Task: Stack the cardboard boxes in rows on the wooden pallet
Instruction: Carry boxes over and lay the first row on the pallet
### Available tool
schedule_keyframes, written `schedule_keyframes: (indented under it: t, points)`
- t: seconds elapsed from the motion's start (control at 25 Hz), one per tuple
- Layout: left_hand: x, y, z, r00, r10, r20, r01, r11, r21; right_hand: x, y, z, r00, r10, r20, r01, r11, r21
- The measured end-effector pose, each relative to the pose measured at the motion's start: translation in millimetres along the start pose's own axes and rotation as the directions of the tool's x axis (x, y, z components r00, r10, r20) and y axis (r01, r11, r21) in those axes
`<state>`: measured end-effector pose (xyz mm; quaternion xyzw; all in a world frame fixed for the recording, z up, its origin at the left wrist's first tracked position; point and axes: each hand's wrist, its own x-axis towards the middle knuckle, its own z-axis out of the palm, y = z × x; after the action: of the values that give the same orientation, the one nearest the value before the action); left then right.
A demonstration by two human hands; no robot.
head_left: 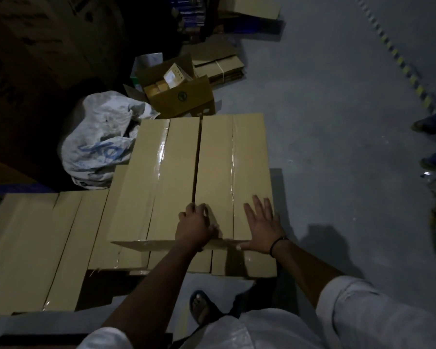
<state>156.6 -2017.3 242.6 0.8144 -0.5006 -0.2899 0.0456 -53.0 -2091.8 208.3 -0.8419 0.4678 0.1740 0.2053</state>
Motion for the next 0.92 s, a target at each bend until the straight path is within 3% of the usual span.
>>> schedule_keyframes:
  t: [0.4,0.68,0.8,0.92]
  points:
    - [28.9,-7.1,-7.9,0.996,0.082,0.035,-0.082,0.997,-0.011,-1.1,-10.6,13.2,0.993,0.118,-0.027,-0.120,0.984,-0.131]
    - [42.4,1.4,-9.8,0.987,0.135,0.091,-0.133,0.991,-0.027,0.3,27.4,1.1,0.997,-0.047,-0.053,0.058,0.974,0.220]
    - [49.4,4.8,-9.4,0.983,0.132,0.128,-0.131,0.991,-0.016,5.1,31.5,0.5,0.992,0.008,-0.129,0.038,0.935,0.353]
    - [55.0,4.8,-7.6,0.982,0.119,0.147,-0.120,0.993,-0.001,17.8,31.1,2.0,0.978,0.093,-0.189,-0.016,0.927,0.375]
